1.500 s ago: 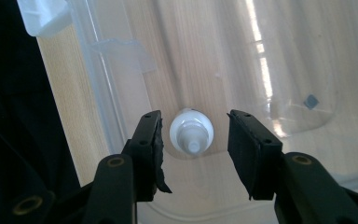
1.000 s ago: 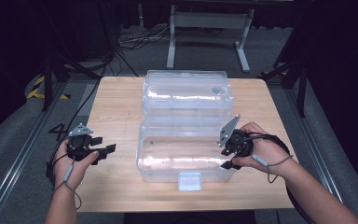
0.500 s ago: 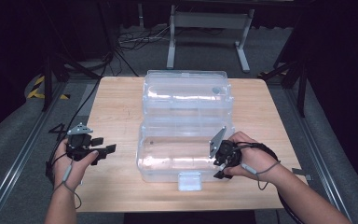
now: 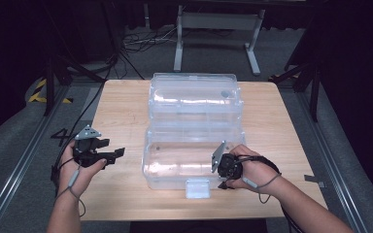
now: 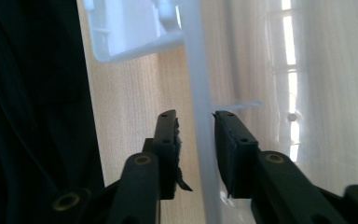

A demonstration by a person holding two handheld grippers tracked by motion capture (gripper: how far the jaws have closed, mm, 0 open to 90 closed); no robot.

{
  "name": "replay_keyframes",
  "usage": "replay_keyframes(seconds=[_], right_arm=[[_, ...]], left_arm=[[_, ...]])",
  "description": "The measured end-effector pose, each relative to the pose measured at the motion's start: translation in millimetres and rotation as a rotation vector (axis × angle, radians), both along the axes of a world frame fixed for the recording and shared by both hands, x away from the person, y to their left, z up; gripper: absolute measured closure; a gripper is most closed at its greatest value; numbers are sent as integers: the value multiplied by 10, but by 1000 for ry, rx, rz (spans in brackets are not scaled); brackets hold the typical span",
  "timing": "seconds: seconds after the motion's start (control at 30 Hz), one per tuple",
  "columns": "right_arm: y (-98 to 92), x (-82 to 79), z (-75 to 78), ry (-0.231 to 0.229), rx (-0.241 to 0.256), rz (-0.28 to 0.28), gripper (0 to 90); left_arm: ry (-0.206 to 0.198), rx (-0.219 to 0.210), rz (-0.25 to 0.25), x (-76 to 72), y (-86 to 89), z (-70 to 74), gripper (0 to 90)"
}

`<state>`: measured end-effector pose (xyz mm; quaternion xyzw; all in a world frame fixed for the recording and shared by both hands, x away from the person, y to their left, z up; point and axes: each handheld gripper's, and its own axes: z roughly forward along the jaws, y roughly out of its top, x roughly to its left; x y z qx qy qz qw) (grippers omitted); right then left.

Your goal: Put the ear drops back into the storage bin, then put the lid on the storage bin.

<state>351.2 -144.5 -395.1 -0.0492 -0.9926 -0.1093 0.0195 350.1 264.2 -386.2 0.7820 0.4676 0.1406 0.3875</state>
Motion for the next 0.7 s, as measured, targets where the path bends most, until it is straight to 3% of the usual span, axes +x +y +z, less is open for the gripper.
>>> replay_keyframes(seconds=[0.1, 0.2, 0.37, 0.5, 0.6, 0.7], right_arm=[[18, -16, -34, -42, -22, 15, 816], [21, -16, -36, -58, -27, 20, 835], [24, -14, -41, -75, -33, 26, 867], [24, -13, -41, -70, -33, 15, 865], [19, -16, -43, -68, -24, 1, 863], [12, -19, -44, -68, -21, -2, 862]], left_arm=[[-19, 4, -23, -2, -29, 60, 349], [-21, 10, -11, -7, -33, 83, 352], [30, 9, -37, 50, -64, 138, 349], [0, 29, -61, 83, -100, 192, 326], [-12, -31, -65, 110, -101, 278, 336], [-42, -1, -63, 146, -104, 338, 336]])
